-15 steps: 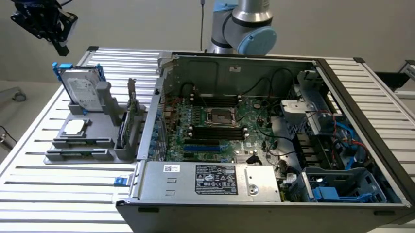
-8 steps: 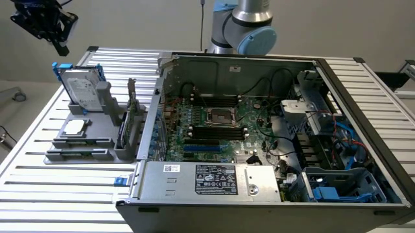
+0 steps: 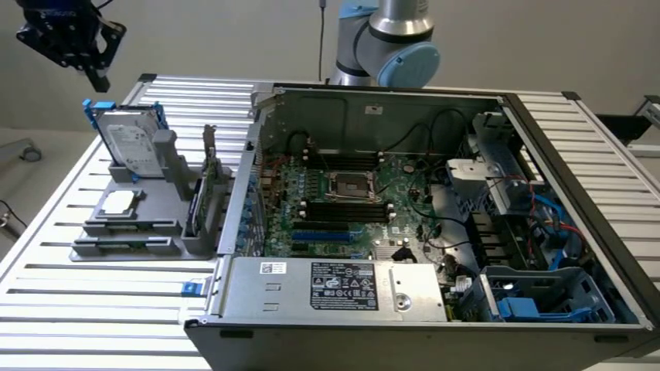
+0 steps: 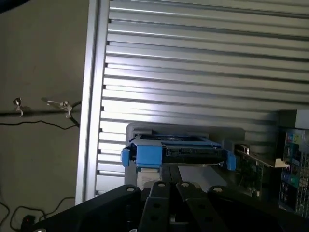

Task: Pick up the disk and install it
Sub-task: 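Pick up the disk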

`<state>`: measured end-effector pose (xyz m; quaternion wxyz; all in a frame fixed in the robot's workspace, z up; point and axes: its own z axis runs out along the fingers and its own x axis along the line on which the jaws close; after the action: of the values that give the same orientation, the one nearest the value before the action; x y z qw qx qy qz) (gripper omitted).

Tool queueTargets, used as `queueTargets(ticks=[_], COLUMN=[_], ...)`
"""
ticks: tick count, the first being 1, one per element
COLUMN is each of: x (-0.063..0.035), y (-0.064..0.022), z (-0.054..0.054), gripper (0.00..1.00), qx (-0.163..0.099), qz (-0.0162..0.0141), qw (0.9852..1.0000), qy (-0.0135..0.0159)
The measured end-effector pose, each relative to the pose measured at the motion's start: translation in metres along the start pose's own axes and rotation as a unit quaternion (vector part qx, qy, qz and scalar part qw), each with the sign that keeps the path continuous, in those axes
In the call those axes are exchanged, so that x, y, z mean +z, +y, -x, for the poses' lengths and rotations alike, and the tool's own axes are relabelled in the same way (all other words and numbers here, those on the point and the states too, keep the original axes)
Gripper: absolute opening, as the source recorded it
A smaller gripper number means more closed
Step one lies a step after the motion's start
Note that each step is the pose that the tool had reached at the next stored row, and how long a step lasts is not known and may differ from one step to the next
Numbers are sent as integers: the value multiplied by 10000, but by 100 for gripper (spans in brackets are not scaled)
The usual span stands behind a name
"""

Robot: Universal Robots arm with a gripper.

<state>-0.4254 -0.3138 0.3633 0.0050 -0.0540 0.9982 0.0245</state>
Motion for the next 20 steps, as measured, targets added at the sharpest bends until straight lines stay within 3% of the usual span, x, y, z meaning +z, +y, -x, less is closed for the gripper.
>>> queueTargets(ticks=[5,10,15,20], x=[33,52,55,54], y=[-2,-3,-3,-3], z=[0,0,-1,-1], gripper=[11,11,11,11], qx=[-450,-903,-1357,-1803], qz=[6,11,17,22], qw=[9990,9959,9907,9836], qy=[21,44,65,88])
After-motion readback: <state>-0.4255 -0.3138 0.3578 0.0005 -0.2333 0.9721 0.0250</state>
